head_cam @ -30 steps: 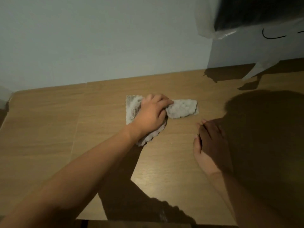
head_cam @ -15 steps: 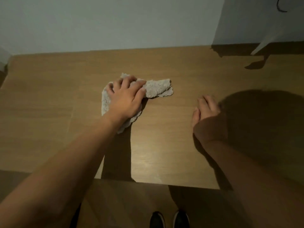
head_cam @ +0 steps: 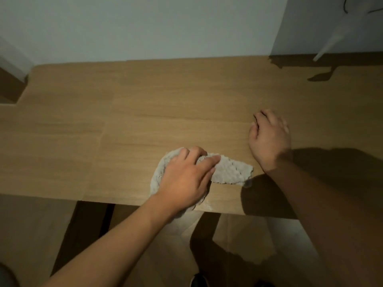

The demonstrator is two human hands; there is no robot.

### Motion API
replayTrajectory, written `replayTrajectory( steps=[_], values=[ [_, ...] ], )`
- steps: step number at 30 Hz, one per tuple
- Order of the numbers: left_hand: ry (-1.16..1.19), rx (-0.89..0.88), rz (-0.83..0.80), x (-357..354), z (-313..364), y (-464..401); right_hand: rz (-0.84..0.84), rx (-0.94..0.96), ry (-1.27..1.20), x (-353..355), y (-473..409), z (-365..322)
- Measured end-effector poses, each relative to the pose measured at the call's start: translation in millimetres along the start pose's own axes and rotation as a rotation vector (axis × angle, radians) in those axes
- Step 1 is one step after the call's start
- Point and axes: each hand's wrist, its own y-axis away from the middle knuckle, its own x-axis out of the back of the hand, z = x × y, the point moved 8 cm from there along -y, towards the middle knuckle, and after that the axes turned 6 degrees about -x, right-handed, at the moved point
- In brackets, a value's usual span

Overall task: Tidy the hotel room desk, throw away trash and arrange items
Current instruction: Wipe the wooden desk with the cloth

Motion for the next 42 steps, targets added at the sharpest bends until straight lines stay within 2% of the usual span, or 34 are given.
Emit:
replayTrajectory(
  steps=[2,5,7,12,16,21,23,26,29,31,35,38,40,42],
  values=[
    [0.036,0.084,0.079,13,-17,-1,-0.004,0.003,0.004,-1,2,0],
    [-0.001,0.465,0.227,39,-77,13,-0.002,0.002,0.017,-3,3,0],
    [-0.101,0.712,0.222,42,-102,39,0.001,-0.005,0.014,-3,2,0],
    [-0.122,0.906,0.210,22,-55,59,0.029,-0.016,-0.076,-1,2,3],
    [-0.070,0.905,0.198,-7,34,38,0.066,-0.129,-0.226,21,7,22],
    [0.072,0.735,0.143,-26,122,3,-0.005,-0.074,-0.142,43,18,67],
    [0.118,0.746,0.188,-13,110,0,-0.038,-0.070,-0.065,49,24,96],
    [0.054,0.843,0.282,13,48,1,-0.056,-0.069,0.039,58,28,135],
    [-0.003,0.968,0.195,15,-3,2,-0.063,-0.086,0.057,62,26,162],
    [-0.064,0.979,0.173,5,3,-4,-0.065,-0.105,0.039,62,23,169],
    [-0.071,0.781,0.196,-27,87,-25,-0.096,-0.086,0.028,60,23,165],
    [0.029,0.549,0.089,-46,149,-32,-0.084,-0.101,0.000,63,23,167],
    [0.091,0.466,0.074,-40,145,-36,-0.082,-0.096,-0.001,62,22,167],
    [0.118,0.479,0.194,-17,109,-52,-0.076,-0.089,-0.010,61,23,166]
  ],
)
